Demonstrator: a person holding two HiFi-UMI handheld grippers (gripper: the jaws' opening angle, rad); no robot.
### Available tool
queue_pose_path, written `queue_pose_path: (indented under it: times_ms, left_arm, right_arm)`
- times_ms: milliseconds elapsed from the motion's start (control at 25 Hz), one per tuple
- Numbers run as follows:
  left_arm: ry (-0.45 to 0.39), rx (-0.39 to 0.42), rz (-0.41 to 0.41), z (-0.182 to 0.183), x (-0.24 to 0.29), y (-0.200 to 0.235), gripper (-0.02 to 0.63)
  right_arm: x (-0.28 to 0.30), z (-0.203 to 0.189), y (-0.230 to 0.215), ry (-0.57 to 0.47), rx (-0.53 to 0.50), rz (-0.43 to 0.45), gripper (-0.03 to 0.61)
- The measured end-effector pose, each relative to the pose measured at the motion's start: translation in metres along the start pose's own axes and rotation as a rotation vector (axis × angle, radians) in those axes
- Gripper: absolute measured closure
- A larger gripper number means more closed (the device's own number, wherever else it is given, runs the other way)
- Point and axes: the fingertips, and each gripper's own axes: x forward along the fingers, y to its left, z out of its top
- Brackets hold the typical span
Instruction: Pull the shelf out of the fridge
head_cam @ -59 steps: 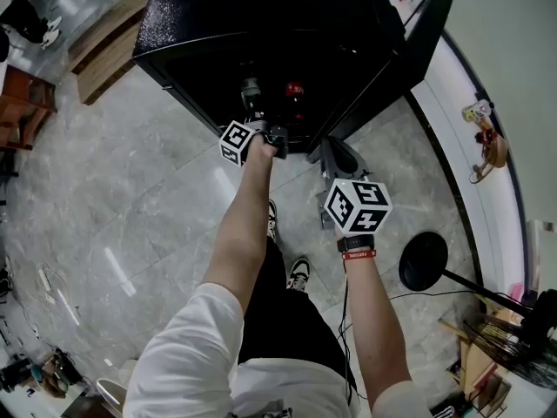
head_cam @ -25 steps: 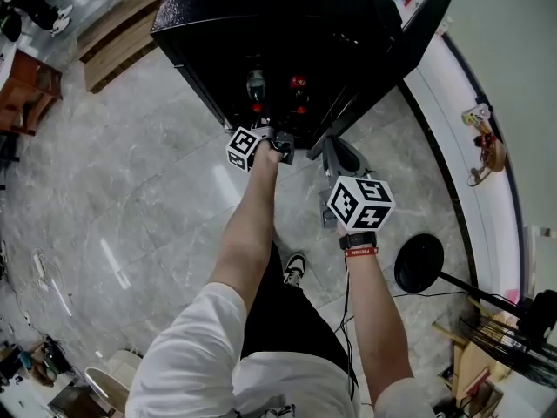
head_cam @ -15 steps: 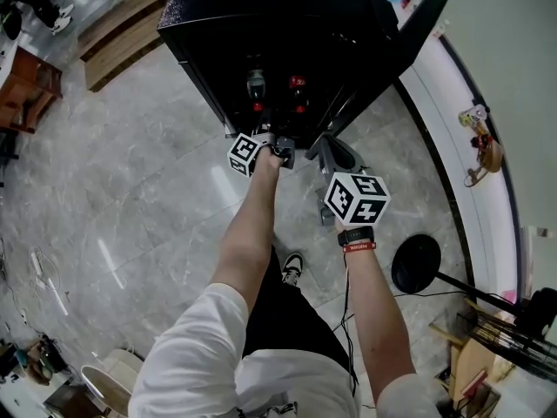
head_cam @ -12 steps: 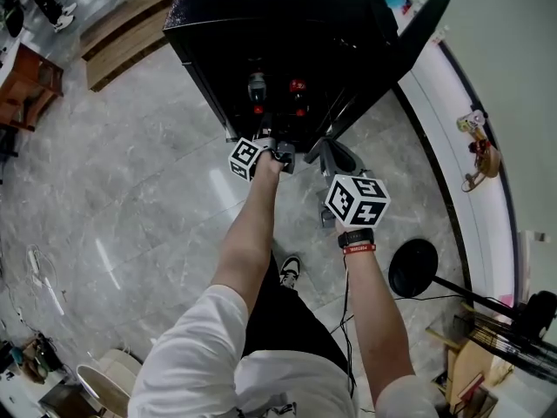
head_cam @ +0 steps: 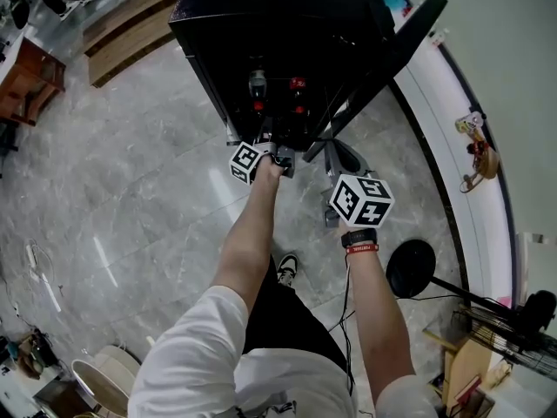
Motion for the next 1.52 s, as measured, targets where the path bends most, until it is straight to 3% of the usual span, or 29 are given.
queue_pose_path:
  times_ms: [280,720,1160,1520]
  left_arm:
    - [0.024,0.015,0.006,-0.006,-0.022,-0.002,0.589]
    - [0.098,0.102,0.046,-0.007,-0.074,-0.043,0.589]
    - [0.265,0.35,0.101,-0.027,-0.144,-0.102,0.589]
    - [0.32,0.489,0.107,-0.036,-0.204,-0.174,0.589]
  right_arm:
    - [-0.012,-0.01,0.002,0.005,0.021,0.006,0.565]
    - [-0.052,0.001,0.016,-0.012,0.045,0.009,0.563]
    - [-0.103,0.018,0.022,-0.043,0.101,-0.003,0.563]
    - [-0.15,0.021,0.051,-0.052,0.141,0.065,0.564]
